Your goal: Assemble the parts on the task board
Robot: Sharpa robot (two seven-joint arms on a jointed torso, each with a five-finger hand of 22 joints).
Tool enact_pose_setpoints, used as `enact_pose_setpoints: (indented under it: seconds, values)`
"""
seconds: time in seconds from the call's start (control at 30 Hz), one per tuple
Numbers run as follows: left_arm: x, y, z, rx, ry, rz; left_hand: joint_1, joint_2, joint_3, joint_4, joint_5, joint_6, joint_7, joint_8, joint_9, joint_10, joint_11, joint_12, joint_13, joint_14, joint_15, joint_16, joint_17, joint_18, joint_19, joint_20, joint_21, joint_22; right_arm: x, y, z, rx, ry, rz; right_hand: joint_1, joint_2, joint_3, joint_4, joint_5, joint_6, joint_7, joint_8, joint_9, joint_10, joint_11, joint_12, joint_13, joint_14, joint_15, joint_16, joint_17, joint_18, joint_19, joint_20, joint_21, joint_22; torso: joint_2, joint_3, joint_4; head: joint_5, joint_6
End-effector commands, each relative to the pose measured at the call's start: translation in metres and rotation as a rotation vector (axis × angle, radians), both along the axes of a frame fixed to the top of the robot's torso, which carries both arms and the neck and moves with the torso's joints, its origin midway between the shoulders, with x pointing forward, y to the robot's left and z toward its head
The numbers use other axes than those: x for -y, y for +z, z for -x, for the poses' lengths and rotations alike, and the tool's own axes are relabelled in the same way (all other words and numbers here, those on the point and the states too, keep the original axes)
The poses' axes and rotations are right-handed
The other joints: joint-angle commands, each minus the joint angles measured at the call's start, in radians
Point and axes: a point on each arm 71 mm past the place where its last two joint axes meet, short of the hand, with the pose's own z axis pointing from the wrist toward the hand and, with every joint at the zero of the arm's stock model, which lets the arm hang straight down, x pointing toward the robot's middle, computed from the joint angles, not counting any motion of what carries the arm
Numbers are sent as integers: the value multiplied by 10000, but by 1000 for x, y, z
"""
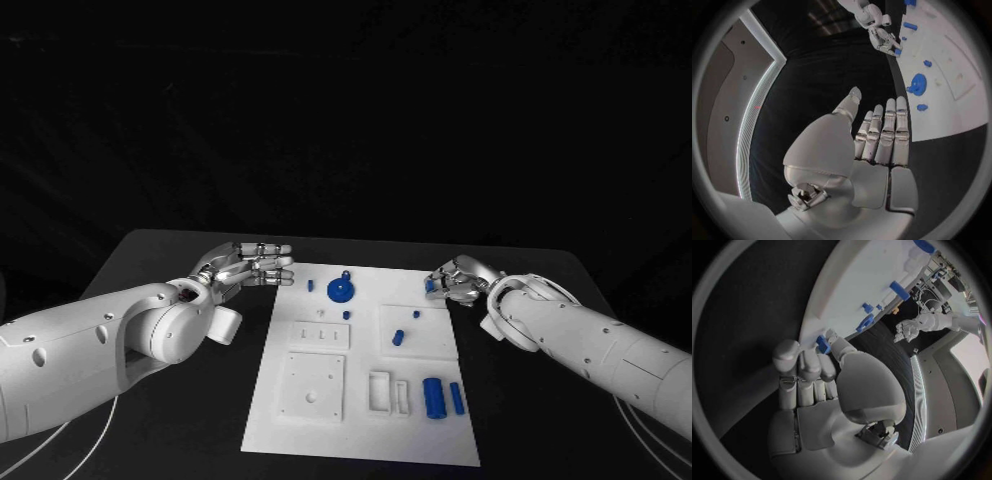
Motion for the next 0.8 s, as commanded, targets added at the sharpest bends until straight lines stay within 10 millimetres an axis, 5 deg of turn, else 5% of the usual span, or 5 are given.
enact_pose_setpoints:
  seconds: [0.03, 0.8]
  values:
    - [2, 1, 0, 46, -97, 28, 15, 61, -7, 45, -37, -4, 38, -46, -15, 3, 57, -28, 14, -68, 1, -3, -7, -87, -76, 7, 59, -9, 0, 0, 0, 119, -82, 46, 12, 105, 153, -57, -57, 99, 4, 57, 15, 77, 14, 44, 21, 29, 1, 59, 15, -100, 594, -19, 63, 15, -2, -3, 4, 0, -23]
    - [2, 1, 0, 38, -114, 29, 28, 93, 6, 80, -31, 68, 40, -41, -11, 33, 59, -27, 14, -51, -4, -2, -6, -87, -71, 0, 71, -6, -1, 3, 1, 787, -399, -50, -101, 434, 393, -133, -40, 1327, -120, 73, 53, 131, -44, 85, 66, 33, -39, 71, 38, -125, 597, -56, 85, 21, -8, 2, -19, -11, -47]
